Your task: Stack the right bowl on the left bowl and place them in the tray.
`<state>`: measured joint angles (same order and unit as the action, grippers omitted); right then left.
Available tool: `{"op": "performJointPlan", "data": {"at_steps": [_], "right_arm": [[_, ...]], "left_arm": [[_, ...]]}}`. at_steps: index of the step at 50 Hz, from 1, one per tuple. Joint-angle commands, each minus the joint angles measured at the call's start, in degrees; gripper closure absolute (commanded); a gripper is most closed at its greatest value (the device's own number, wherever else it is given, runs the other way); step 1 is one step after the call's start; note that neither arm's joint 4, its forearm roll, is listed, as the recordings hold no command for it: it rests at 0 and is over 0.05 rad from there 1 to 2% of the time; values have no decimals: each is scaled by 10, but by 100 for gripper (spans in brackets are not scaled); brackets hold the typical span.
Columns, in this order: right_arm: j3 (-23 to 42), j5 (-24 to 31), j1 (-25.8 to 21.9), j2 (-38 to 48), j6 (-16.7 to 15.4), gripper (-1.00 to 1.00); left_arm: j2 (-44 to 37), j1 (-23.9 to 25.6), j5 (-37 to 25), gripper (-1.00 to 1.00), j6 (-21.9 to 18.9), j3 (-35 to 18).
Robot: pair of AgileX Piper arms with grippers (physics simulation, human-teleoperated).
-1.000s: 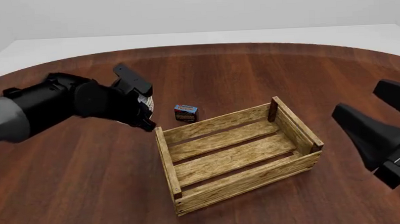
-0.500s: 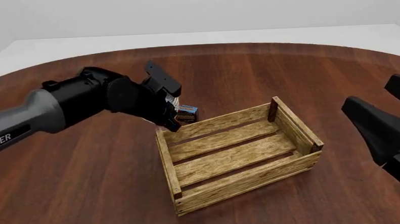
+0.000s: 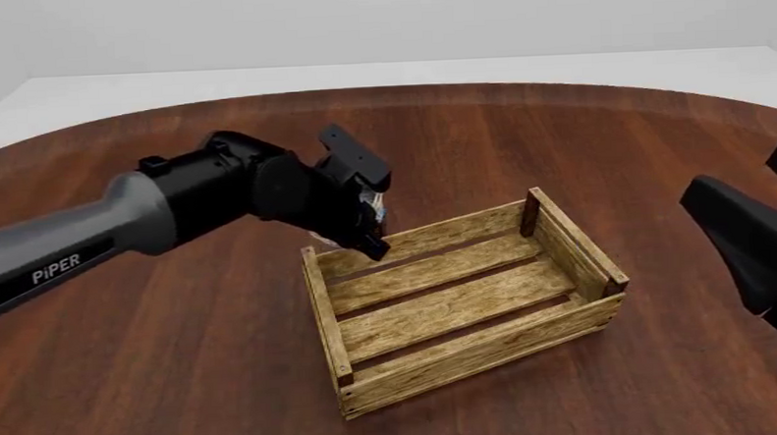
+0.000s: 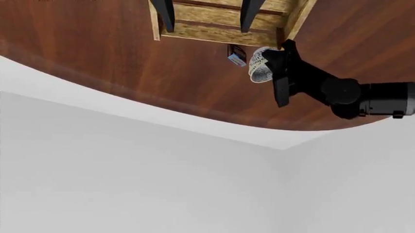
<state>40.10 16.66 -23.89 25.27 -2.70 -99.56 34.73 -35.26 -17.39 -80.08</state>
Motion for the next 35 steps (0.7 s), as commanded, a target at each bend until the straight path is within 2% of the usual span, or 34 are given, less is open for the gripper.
{"op": "performJointPlan", "data": {"at_steps": [1, 16, 19, 35], "right_arm": [[-4, -3, -5, 2, -5, -100], [-4, -3, -5, 2, -5, -100], [-4, -2, -4, 1, -4, -100], [-1, 4, -4, -4, -2, -100]], "left_arm": [[21, -19, 1, 100, -17, 12], [21, -19, 1, 100, -17, 12], [16, -19, 0, 100, -29, 10], [-27, 18, -4, 100, -29, -20]]}}
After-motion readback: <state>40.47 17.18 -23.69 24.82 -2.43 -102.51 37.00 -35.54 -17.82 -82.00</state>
